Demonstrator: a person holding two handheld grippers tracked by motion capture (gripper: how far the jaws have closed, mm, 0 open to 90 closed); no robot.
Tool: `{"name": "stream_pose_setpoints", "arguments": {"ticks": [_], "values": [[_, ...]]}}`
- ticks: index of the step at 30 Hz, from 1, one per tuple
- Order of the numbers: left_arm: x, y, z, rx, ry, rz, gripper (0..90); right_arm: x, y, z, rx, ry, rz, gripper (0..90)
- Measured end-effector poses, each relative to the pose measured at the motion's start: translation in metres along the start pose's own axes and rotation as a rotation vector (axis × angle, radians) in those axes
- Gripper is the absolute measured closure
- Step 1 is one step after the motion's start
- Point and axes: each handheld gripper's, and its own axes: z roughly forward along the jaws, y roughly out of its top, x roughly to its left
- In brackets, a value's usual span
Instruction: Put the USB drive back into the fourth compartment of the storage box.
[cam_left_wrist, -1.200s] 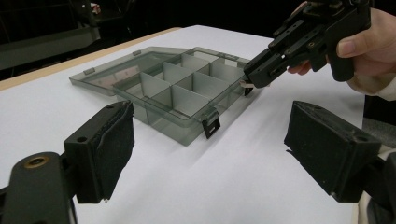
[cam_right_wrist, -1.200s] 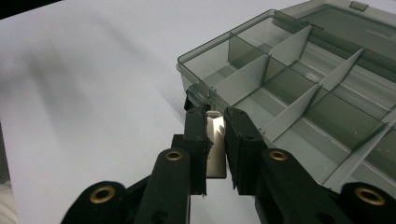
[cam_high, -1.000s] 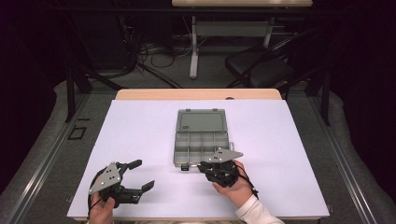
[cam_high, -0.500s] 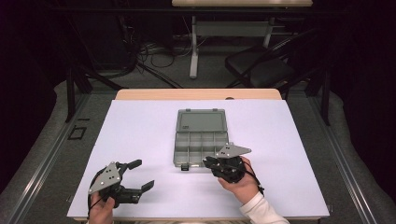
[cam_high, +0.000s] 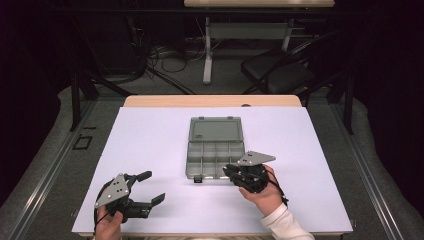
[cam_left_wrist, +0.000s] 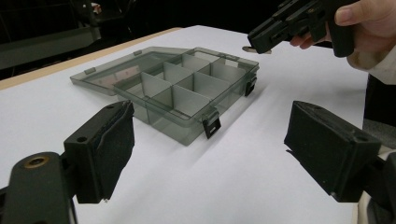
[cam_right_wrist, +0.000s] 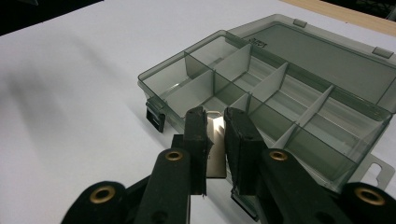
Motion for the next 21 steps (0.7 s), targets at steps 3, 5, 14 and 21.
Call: {"name": "stream_pose_setpoints", "arguments": {"ticks": [3, 5, 14, 21], "values": [[0.000, 0.000, 0.000, 0.003, 0.000, 0.001, 15.8, -0.002, 0.000, -0.001, 0.005, -0.005, -0.001, 79.3], [0.000, 0.000, 0.000, 0.002, 0.002, 0.002, 15.8, -0.003, 0.001, -0.001, 0.009, -0.005, -0.004, 79.3], [-0.001, 0.000, 0.001, 0.007, 0.007, 0.001, 15.8, -0.010, 0.009, 0.002, 0.027, -0.016, -0.021, 79.3], [-0.001, 0.000, 0.001, 0.008, 0.008, 0.001, 15.8, -0.020, 0.017, 0.004, 0.040, -0.023, -0.016, 79.3]]}}
